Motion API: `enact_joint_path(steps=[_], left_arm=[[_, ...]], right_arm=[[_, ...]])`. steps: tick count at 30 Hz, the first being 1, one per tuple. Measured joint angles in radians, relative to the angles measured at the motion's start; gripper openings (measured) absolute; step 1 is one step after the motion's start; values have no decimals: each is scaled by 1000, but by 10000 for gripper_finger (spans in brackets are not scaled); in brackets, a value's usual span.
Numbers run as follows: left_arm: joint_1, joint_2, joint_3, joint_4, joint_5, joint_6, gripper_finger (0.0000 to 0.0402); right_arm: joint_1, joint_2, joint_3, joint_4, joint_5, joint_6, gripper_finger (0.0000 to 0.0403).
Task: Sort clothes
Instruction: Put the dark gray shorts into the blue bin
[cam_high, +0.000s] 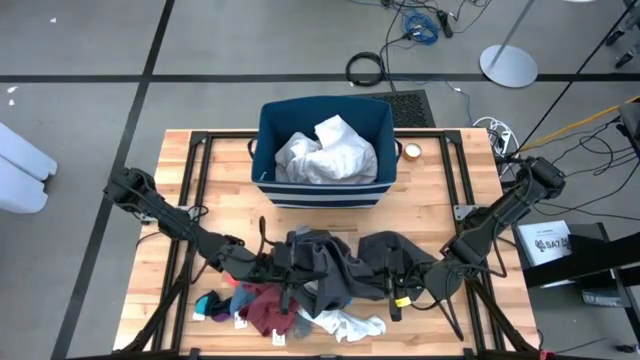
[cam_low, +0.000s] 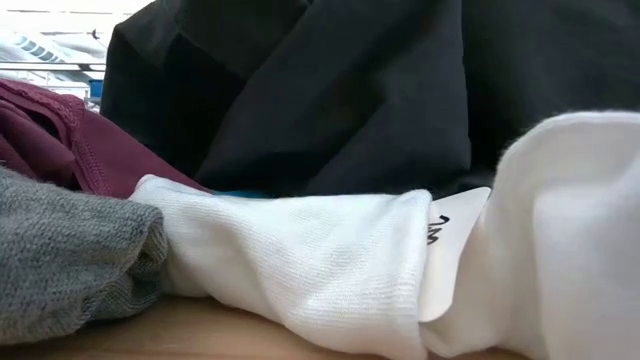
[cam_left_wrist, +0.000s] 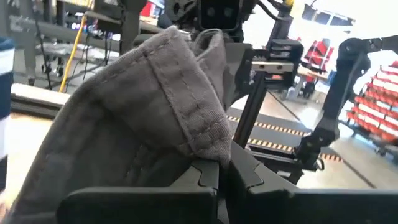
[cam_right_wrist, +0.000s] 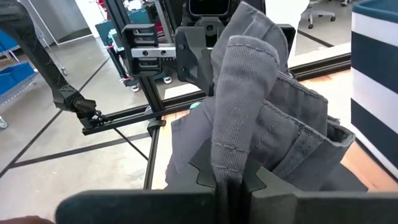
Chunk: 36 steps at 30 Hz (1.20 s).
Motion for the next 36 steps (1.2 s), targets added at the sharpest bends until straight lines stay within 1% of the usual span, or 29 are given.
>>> enact_joint_path(steps=[3, 6, 11, 14, 17, 19, 23, 24, 26, 29, 33, 36], left_arm=[[9, 0, 0, 0, 19, 59, 4], [34, 0, 0, 0, 64, 86, 4], [85, 0, 0, -7, 163, 93, 4], [117, 0, 0, -39, 215, 88, 4], [137, 0, 0, -69, 260, 85, 4], [144, 0, 0, -65, 289, 85, 4], [146, 0, 0, -42, 346, 85, 4], [146, 0, 0, -38, 356, 85, 4], [145, 0, -1, -29, 379, 86, 4], [150, 1, -1, -29, 382, 90, 4], [180, 1, -1, -31, 382, 93, 4], [204, 1, -1, -46, 388, 94, 4]], right_arm=[[-7, 0, 0, 0, 0, -8, 0], [-17, 3, 0, 1, 0, -9, 0], [-35, 29, 0, 7, -6, -19, 0], [-35, 43, 0, 12, -7, -33, 0], [-35, 51, 0, 57, -8, -62, 1], [-41, 59, 0, 92, 2, -86, 8], [-68, 71, 0, 128, 19, -114, 45], [-74, 76, 0, 129, 14, -113, 59], [-83, 91, 0, 136, -28, -114, 89], [-92, 123, 0, 183, -89, -114, 139], [-115, 167, 0, 228, -99, -115, 201], [-138, 186, 0, 235, -106, -118, 237]])
